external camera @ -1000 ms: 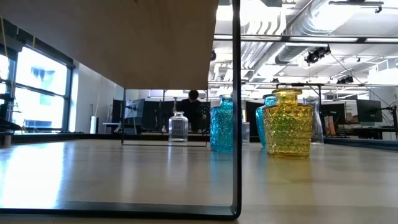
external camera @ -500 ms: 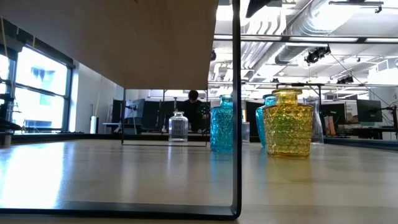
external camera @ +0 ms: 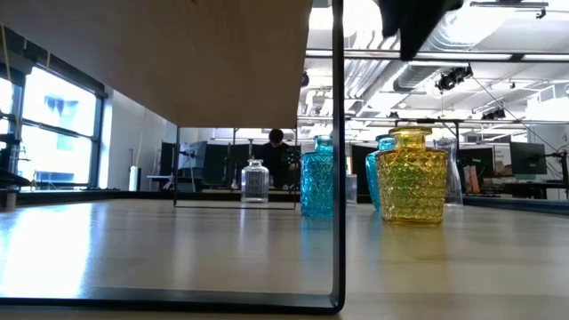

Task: Sort vases onto shelf
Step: Put the top yellow vase on the shelf

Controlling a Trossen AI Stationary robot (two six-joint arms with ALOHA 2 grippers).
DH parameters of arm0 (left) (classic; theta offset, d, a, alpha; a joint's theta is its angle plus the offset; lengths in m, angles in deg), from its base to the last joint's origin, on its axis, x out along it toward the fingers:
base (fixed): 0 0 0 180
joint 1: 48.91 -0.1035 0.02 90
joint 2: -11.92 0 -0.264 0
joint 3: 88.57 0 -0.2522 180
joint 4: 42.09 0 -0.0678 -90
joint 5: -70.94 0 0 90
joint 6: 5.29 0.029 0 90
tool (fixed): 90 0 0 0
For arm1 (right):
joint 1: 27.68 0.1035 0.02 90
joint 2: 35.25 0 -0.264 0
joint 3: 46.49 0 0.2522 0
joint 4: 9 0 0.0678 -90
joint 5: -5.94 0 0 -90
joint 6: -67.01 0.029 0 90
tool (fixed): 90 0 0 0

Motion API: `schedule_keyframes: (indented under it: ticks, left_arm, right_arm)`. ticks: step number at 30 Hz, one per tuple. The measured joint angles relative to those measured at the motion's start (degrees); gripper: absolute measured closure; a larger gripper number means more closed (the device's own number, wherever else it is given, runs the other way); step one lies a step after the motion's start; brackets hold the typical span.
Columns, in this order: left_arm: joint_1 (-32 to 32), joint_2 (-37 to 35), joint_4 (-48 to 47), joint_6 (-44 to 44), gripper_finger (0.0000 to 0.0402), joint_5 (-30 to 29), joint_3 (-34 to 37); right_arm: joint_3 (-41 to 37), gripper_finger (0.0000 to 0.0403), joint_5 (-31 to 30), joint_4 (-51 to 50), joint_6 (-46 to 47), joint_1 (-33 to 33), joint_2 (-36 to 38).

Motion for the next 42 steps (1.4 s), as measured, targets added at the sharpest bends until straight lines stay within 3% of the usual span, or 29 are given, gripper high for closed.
schedule_keyframes:
  ticks: [12, 19, 34, 42]
  left_arm:
    - [0.0, -0.1, 0.0, -1.0, 0.0396, 0.0, 0.0]
    - [0.0, -0.4, 0.0, -1.0, 0.0396, 0.0, 0.0]
    - [0.0, -0.9, 0.0, -1.0, 0.0396, 0.0, 0.0]
    - [0.0, -1.3, 0.0, -1.0, 0.0396, 0.0, -0.1]
  right_arm:
    - [-0.4, 0.0179, 2.6, -0.6, -8.7, -7.6, -0.5]
    - [-5.5, 0.0179, 7.0, 2.0, -11.7, -8.8, -0.7]
    - [-14.1, 0.0179, 6.4, 5.5, -11.6, -9.2, -0.7]
    - [-14.8, 0.0179, 3.5, 7.5, -11.5, -9.7, -0.7]
